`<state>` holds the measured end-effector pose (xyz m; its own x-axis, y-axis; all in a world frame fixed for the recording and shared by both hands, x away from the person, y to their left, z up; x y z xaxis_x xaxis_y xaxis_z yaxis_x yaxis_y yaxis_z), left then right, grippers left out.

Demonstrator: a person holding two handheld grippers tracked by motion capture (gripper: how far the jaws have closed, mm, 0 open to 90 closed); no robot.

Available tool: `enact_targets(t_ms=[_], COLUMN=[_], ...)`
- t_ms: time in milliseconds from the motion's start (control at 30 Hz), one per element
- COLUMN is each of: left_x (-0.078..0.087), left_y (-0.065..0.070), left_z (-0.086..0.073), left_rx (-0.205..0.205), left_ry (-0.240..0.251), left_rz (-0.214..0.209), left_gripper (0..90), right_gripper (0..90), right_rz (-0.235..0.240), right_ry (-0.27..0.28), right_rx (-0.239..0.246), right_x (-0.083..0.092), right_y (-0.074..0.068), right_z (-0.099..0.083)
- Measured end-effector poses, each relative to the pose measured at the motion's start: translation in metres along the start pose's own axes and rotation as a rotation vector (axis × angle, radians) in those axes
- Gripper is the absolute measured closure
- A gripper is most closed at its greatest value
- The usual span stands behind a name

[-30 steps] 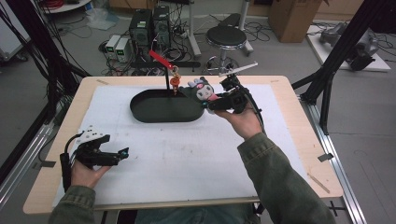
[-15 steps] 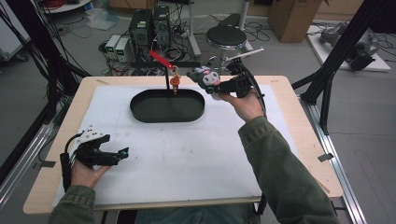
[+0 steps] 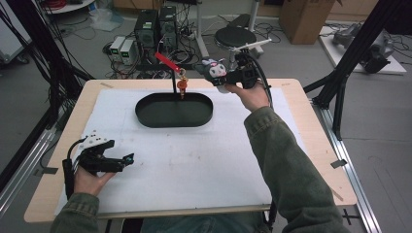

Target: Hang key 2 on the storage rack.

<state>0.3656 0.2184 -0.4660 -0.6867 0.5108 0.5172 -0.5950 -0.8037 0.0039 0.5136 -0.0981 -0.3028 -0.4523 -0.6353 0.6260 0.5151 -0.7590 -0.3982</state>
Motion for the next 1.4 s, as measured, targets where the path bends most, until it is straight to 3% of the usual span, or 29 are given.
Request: enact_targets(t_ms=[67,333,433,533,733,1133,1333,1400], left_x=[0.000,0.000,0.000,0.000,0.000,0.001,0.001,0.001], left_y=[0.000,0.000,0.000,0.000,0.000,-0.001,-0.001,-0.001], left_z=[0.000,0.000,0.001,0.001,0.000,0.001,0.001,0.001], left_rx=[-0.001,-0.002,0.000,0.003,0.000,0.004,0.004,0.003], left_ry=[-0.001,0.000,0.004,0.005,0.003,0.010,0.010,0.011], left_rz=[0.001,0.000,0.000,0.000,-0.003,0.000,-0.001,0.000], left_gripper=[5.1,5.1,5.1,5.1,5.1,5.1,5.1,5.1], right_gripper=[45.7,45.7,45.7,45.7,45.7,45.6,44.0,38.8], right_rz=[0.007,-0.042,-0.048,-0.066,-0.063,-0.112,-0.149,-0.152], right_ry=[-0.007,-0.031,-0.038,-0.048,-0.019,0.030,0.001,0.001], right_rx=[-0.009,0.026,0.010,-0.006,-0.033,-0.032,-0.038,-0.041], right_x=[-0.003,-0.013,-0.018,-0.025,-0.033,-0.049,-0.052,-0.052], right_y=[-0.001,-0.005,-0.006,-0.003,0.002,0.018,0.029,0.031], right_z=[0.003,0.013,0.015,0.015,0.020,0.029,0.021,0.019])
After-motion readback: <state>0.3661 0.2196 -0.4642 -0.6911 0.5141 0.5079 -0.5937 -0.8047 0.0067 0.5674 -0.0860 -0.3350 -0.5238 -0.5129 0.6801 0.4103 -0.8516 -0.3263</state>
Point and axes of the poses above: each handheld gripper's, and its own axes: x roughly backward along the jaws, z roughly out of its top, y roughly to its right, the point moved 10 cm from there along -x, roughly forward along the jaws, and after that the axes turned 6 degrees about -x, right-handed, at the moved point
